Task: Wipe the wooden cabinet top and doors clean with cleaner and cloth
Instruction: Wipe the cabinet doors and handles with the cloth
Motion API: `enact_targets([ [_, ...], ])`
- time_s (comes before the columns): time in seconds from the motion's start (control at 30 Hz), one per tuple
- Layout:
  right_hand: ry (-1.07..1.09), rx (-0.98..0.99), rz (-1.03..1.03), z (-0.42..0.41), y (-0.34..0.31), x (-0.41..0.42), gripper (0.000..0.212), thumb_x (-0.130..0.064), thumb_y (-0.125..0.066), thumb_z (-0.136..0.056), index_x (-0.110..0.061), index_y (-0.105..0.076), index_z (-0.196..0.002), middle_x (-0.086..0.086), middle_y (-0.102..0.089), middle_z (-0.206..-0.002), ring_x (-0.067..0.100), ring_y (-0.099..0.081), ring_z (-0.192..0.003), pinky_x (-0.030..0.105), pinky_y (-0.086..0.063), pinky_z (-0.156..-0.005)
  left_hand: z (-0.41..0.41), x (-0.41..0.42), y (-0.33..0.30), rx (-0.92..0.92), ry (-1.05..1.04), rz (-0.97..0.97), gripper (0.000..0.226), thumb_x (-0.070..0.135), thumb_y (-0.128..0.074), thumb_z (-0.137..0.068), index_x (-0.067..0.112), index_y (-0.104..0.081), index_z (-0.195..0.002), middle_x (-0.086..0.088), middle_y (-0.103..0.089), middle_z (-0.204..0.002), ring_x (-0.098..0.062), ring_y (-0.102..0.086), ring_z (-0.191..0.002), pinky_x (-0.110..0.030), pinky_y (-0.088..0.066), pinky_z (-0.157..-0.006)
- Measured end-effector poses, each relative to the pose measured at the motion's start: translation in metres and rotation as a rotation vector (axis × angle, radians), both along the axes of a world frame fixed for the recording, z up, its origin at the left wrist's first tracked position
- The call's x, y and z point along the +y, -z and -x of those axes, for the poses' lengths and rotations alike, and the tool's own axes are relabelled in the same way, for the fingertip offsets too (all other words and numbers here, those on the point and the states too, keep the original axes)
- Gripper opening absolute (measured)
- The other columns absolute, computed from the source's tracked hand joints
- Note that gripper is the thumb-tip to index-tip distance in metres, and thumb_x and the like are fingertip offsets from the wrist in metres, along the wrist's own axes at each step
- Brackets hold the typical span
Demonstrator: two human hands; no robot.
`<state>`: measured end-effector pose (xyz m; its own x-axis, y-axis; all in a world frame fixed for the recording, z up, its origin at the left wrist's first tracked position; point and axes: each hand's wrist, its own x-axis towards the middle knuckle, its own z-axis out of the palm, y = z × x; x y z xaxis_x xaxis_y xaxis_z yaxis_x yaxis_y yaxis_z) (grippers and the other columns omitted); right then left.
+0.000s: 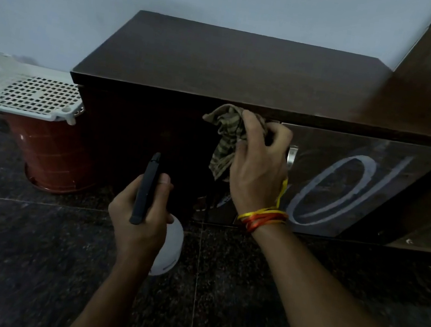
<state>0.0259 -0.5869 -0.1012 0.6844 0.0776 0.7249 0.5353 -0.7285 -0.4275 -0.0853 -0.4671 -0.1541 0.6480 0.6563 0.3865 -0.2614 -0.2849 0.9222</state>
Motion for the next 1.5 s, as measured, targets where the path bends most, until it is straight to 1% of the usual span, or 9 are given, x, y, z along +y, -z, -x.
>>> enact_targets([
  [0.2,0.094,0.056,-0.172,-0.001,0.004,-0.005,0.043,-0.017,-0.058,-0.089,-0.022,-0.052,-0.131,0.011,-0.044,-0.109,0.018,-0.045,-0.068,0.022,-0.037,-0.061,-0.004,-0.008,-0.006,-0.008,0.013,0.020,0.028,0.030,-0.056,-0.095,0.007,-0.066,-0.082,-0.010,-0.053,-0.050,-0.011,-0.055,-0.041,-0.012,-0.041,-0.046],
  [0.43,0.018,-0.022,-0.021,0.003,-0.017,0.011,0.038,-0.017,-0.060,-0.088,-0.021,-0.057,-0.126,0.015,-0.046,-0.118,0.027,-0.060,-0.077,0.031,-0.052,-0.056,-0.008,-0.014,-0.006,-0.013,0.058,-0.030,0.028,0.029,-0.056,-0.095,0.007,-0.065,-0.080,-0.022,-0.048,-0.050,-0.015,-0.054,-0.042,-0.012,-0.041,-0.046],
  [0.6,0.137,0.038,-0.135,0.000,-0.009,-0.006,0.041,-0.012,-0.064,-0.085,-0.020,-0.055,-0.125,0.012,-0.046,-0.117,0.025,-0.058,-0.070,0.022,-0.037,-0.056,-0.008,-0.020,-0.011,-0.008,0.066,0.017,0.021,0.030,-0.056,-0.094,0.016,-0.063,-0.079,-0.020,-0.048,-0.052,-0.017,-0.052,-0.043,-0.012,-0.042,-0.047],
  [0.77,0.132,0.080,-0.112,0.002,-0.004,-0.004,0.039,-0.015,-0.064,-0.085,-0.022,-0.055,-0.122,0.007,-0.047,-0.107,0.024,-0.058,-0.070,0.027,-0.043,-0.052,-0.006,-0.025,-0.013,-0.008,0.061,-0.017,0.022,0.029,-0.055,-0.095,0.015,-0.063,-0.080,-0.016,-0.051,-0.052,-0.015,-0.054,-0.042,-0.013,-0.042,-0.047],
  [0.9,0.117,0.188,-0.115,0.008,0.006,-0.002,0.031,-0.017,-0.061,-0.089,-0.020,-0.057,-0.120,0.008,-0.050,-0.105,0.030,-0.058,-0.071,0.024,-0.033,-0.056,0.001,-0.029,-0.019,0.001,0.045,-0.014,0.022,0.031,-0.055,-0.095,0.016,-0.065,-0.084,0.000,-0.063,-0.061,-0.010,-0.055,-0.041,-0.015,-0.043,-0.045],
  [1.0,0.103,0.238,-0.171,0.008,0.000,-0.002,0.029,-0.015,-0.057,-0.091,-0.018,-0.056,-0.120,0.010,-0.050,-0.108,0.033,-0.059,-0.075,0.027,-0.034,-0.057,0.004,-0.034,-0.032,0.029,0.053,-0.048,0.020,0.034,-0.055,-0.095,0.026,-0.062,-0.078,-0.004,-0.062,-0.060,-0.011,-0.054,-0.039,-0.017,-0.043,-0.044],
  [1.1,0.076,0.296,-0.164,0.015,-0.008,-0.005,0.028,-0.017,-0.051,-0.094,-0.019,-0.053,-0.122,0.010,-0.050,-0.114,0.035,-0.059,-0.085,0.036,-0.043,-0.062,0.011,-0.043,-0.050,0.077,0.040,-0.099,0.024,0.036,-0.055,-0.094,0.024,-0.062,-0.075,-0.012,-0.057,-0.052,-0.012,-0.052,-0.037,-0.019,-0.042,-0.043],
  [1.27,0.049,0.318,-0.120,0.022,-0.016,-0.013,0.031,-0.015,-0.051,-0.093,-0.020,-0.050,-0.123,0.010,-0.052,-0.117,0.035,-0.058,-0.096,0.036,-0.042,-0.067,0.021,-0.040,-0.066,0.046,0.019,-0.081,0.024,0.040,-0.056,-0.093,0.027,-0.063,-0.075,-0.008,-0.064,-0.062,-0.012,-0.053,-0.037,-0.023,-0.043,-0.041],
  [1.5,0.037,0.192,-0.128,0.015,0.004,-0.013,0.022,-0.012,-0.057,-0.089,-0.016,-0.051,-0.109,0.008,-0.049,-0.112,0.030,-0.058,-0.081,0.027,-0.034,-0.058,0.014,-0.035,-0.030,0.055,0.043,-0.036,0.023,0.036,-0.056,-0.095,0.024,-0.062,-0.077,-0.018,-0.056,-0.056,-0.014,-0.052,-0.039,-0.021,-0.043,-0.044],
])
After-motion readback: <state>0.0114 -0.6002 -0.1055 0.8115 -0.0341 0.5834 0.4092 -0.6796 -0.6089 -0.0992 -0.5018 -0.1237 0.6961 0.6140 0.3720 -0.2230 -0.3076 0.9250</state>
